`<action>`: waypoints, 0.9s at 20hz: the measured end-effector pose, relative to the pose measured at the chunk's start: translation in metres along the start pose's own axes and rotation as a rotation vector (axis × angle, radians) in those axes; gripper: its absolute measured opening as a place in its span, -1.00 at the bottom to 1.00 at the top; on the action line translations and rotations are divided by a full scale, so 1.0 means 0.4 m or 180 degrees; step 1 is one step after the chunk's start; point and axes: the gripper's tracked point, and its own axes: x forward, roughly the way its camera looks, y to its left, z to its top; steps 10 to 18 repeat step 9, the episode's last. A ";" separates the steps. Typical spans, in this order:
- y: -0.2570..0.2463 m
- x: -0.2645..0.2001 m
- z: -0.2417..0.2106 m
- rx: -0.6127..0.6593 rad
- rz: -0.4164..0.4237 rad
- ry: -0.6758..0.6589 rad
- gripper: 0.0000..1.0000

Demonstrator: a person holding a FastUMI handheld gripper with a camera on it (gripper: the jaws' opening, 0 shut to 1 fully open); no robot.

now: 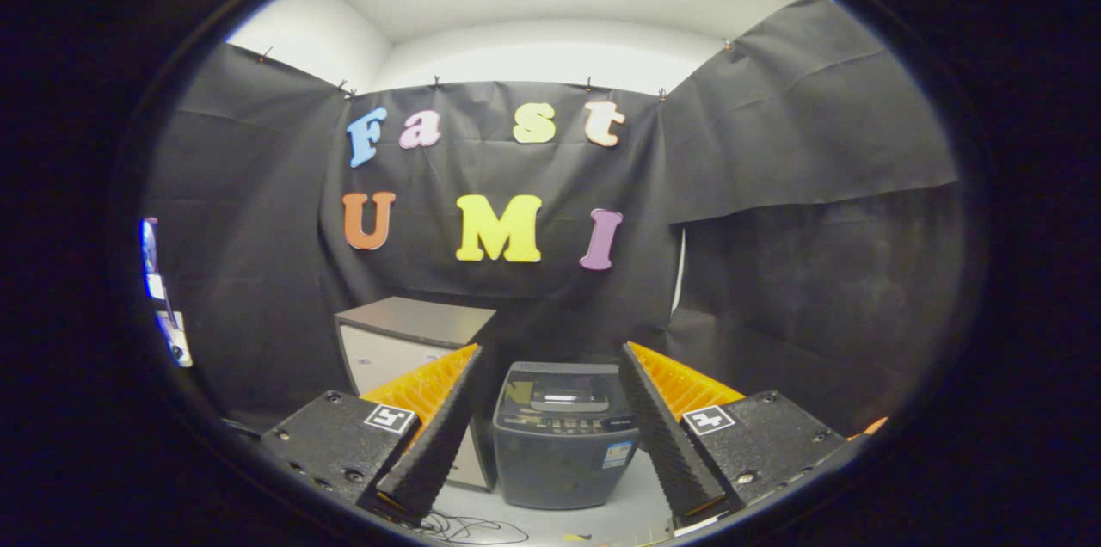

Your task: Put the clothes into the washing machine and then close the washing machine lid.

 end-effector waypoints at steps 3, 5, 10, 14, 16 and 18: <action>-0.001 0.003 -0.020 -0.0079 -0.0173 0.0032 0.96; 0.021 0.008 -0.027 -0.0042 -0.0177 0.0032 0.96; 0.085 0.039 -0.031 0.0101 0.0003 -0.0051 0.96; 0.085 0.039 -0.031 0.0101 0.0003 -0.0051 0.96; 0.085 0.039 -0.031 0.0101 0.0003 -0.0051 0.96; 0.085 0.039 -0.031 0.0101 0.0003 -0.0051 0.96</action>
